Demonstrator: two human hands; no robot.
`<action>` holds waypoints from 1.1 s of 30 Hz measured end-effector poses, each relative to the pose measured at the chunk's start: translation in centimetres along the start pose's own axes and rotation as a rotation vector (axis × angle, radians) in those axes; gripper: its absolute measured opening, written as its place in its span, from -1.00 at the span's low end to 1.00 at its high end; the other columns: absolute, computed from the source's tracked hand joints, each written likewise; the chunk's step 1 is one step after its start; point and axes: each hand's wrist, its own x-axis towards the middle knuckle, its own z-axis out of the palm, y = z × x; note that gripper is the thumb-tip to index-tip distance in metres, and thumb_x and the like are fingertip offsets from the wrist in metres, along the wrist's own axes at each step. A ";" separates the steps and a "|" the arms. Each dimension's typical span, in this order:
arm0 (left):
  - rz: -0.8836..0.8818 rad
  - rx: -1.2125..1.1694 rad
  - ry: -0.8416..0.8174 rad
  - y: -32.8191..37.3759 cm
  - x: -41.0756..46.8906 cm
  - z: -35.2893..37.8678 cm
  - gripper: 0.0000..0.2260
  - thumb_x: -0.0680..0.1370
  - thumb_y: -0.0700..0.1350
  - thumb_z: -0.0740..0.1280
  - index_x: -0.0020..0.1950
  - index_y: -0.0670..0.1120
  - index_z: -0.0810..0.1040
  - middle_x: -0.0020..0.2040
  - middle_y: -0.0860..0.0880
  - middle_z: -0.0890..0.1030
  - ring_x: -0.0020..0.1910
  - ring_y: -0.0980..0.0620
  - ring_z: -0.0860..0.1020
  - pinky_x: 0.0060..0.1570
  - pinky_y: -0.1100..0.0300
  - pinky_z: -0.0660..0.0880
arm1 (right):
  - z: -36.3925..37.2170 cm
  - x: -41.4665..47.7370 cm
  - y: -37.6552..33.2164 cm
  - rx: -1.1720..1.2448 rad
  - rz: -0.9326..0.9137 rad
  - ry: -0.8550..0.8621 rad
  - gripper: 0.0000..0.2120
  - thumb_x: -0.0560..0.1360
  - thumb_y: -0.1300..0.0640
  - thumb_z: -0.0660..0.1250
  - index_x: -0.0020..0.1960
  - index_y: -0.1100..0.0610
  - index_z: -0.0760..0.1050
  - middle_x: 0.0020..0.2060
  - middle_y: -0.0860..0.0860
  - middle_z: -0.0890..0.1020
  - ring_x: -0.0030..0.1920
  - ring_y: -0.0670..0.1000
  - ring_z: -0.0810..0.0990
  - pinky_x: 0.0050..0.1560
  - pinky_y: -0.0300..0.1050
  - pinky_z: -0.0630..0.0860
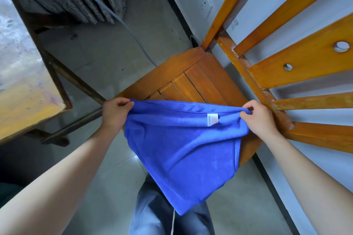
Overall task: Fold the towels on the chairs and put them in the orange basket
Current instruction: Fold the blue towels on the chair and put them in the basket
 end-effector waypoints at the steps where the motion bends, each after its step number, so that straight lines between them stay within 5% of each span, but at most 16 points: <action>1: 0.009 -0.024 0.006 0.3 -0.7 -0.7 -0.84 0.49 -0.30 0.34 0.06 -0.26 0.59 -0.18 -0.03 0.57 -0.08 0.00 0.49 -0.05 0.23 0.41 | -1.0 -1.0 0.0 0.096 0.009 0.005 -0.91 0.43 0.33 0.29 -0.17 0.17 0.47 -0.21 0.06 0.55 -0.15 0.08 0.53 -0.20 -0.17 0.37; 5: 0.064 -0.039 0.025 1.6 -5.4 -4.2 -0.84 0.49 -0.31 0.34 0.06 -0.22 0.58 -0.21 -0.02 0.55 -0.35 0.26 0.48 -0.38 0.60 0.35 | -5.6 -6.5 0.4 0.431 0.027 -0.008 -0.66 0.40 0.50 0.27 -0.29 0.07 0.44 -0.40 -0.12 0.59 -0.36 -0.29 0.55 -0.33 -0.52 0.42; 8: 0.216 -0.075 -0.026 2.9 -9.6 -8.0 -0.83 0.47 -0.35 0.35 -0.16 -0.09 0.63 -0.40 0.22 0.59 -0.44 0.41 0.49 -0.34 0.62 0.36 | -9.2 -9.9 0.8 0.675 0.011 0.005 -0.64 0.42 0.53 0.26 -0.29 0.08 0.50 -0.45 -0.22 0.63 -0.38 -0.30 0.57 -0.30 -0.52 0.46; 11: 0.325 -0.255 -0.034 5.3 -12.8 -12.7 -0.58 0.46 -0.40 0.33 -0.35 0.12 0.65 -0.37 0.27 0.63 -0.36 0.35 0.54 -0.22 0.52 0.47 | -12.9 -12.9 -0.6 0.954 -0.076 -0.014 -0.89 0.23 0.00 0.55 -0.30 -0.04 0.64 -0.38 -0.18 0.67 -0.32 -0.24 0.62 -0.23 -0.46 0.51; 15: 0.465 -0.381 -0.029 8.8 -14.3 -16.9 -0.53 0.46 -0.42 0.31 -0.35 0.16 0.66 -0.32 0.25 0.65 -0.28 0.33 0.59 -0.14 0.46 0.51 | -17.1 -14.6 -3.1 1.011 -0.224 -0.024 -0.74 0.13 -0.12 0.53 -0.18 -0.20 0.66 -0.28 -0.21 0.69 -0.21 -0.26 0.63 -0.13 -0.48 0.50; 18: 0.603 -0.447 -0.048 12.2 -15.1 -19.3 -0.78 0.37 -0.16 0.36 -0.29 0.19 0.64 -0.27 0.27 0.64 -0.19 0.34 0.58 -0.10 0.48 0.47 | -19.1 -14.7 -4.9 1.092 -0.309 0.063 -0.51 -0.05 -0.23 0.54 -0.13 -0.17 0.66 -0.19 -0.21 0.70 -0.10 -0.23 0.64 -0.04 -0.40 0.53; 20: 0.635 -0.481 -0.078 14.0 -15.3 -19.9 -0.86 0.29 -0.05 0.35 -0.30 0.21 0.63 -0.27 0.28 0.64 -0.18 0.34 0.57 -0.11 0.48 0.46 | -19.7 -14.3 -5.4 1.031 -0.306 0.109 -0.66 0.06 -0.17 0.53 -0.17 -0.18 0.66 -0.22 -0.24 0.69 -0.13 -0.25 0.64 -0.09 -0.43 0.52; 21: 0.651 -0.496 -0.079 14.5 -15.2 -19.9 -0.84 0.27 -0.08 0.35 -0.32 0.20 0.64 -0.28 0.27 0.64 -0.20 0.34 0.57 -0.13 0.48 0.45 | -19.9 -14.1 -5.8 1.016 -0.301 0.135 -0.83 0.20 -0.05 0.51 -0.21 -0.20 0.66 -0.26 -0.26 0.68 -0.16 -0.26 0.64 -0.12 -0.46 0.50; 23: 0.686 -0.519 -0.057 15.4 -15.4 -20.0 -0.78 0.27 -0.17 0.37 -0.33 0.19 0.64 -0.29 0.25 0.65 -0.23 0.33 0.57 -0.19 0.48 0.44 | -20.4 -13.8 -6.6 0.977 -0.318 0.183 -0.86 0.33 0.03 0.47 -0.25 -0.23 0.65 -0.31 -0.27 0.67 -0.20 -0.26 0.64 -0.13 -0.48 0.49; 24: 0.697 -0.517 -0.044 15.6 -15.5 -20.1 -0.76 0.28 -0.19 0.37 -0.33 0.18 0.64 -0.29 0.25 0.65 -0.23 0.32 0.57 -0.22 0.48 0.44 | -20.7 -13.7 -6.8 0.972 -0.329 0.199 -0.89 0.23 -0.14 0.50 -0.25 -0.23 0.65 -0.32 -0.26 0.67 -0.21 -0.25 0.64 -0.12 -0.48 0.49; 25: 0.710 -0.516 -0.036 15.7 -15.3 -20.1 -0.74 0.30 -0.22 0.36 -0.33 0.18 0.64 -0.28 0.25 0.65 -0.23 0.31 0.57 -0.24 0.47 0.42 | -20.9 -13.5 -7.0 0.974 -0.338 0.234 -0.70 0.06 -0.29 0.50 -0.25 -0.22 0.64 -0.33 -0.25 0.67 -0.22 -0.24 0.64 -0.11 -0.47 0.50; 27: 0.686 -0.517 -0.003 15.5 -15.1 -20.1 -0.64 0.35 -0.31 0.30 -0.34 0.18 0.64 -0.29 0.25 0.65 -0.23 0.32 0.57 -0.24 0.47 0.42 | -21.0 -13.4 -6.9 1.048 -0.357 0.208 -0.53 -0.10 -0.36 0.52 -0.27 -0.16 0.65 -0.35 -0.20 0.67 -0.21 -0.22 0.64 -0.06 -0.43 0.51; 33: 0.549 -0.516 0.029 10.2 -16.1 -18.8 -0.50 0.44 -0.49 0.25 -0.33 0.12 0.65 -0.29 0.20 0.65 -0.20 0.29 0.57 -0.06 0.42 0.48 | -17.7 -14.4 -4.9 1.245 -0.351 -0.066 -0.91 0.34 0.00 0.42 -0.29 0.00 0.64 -0.29 -0.07 0.68 -0.16 -0.10 0.65 -0.04 -0.32 0.54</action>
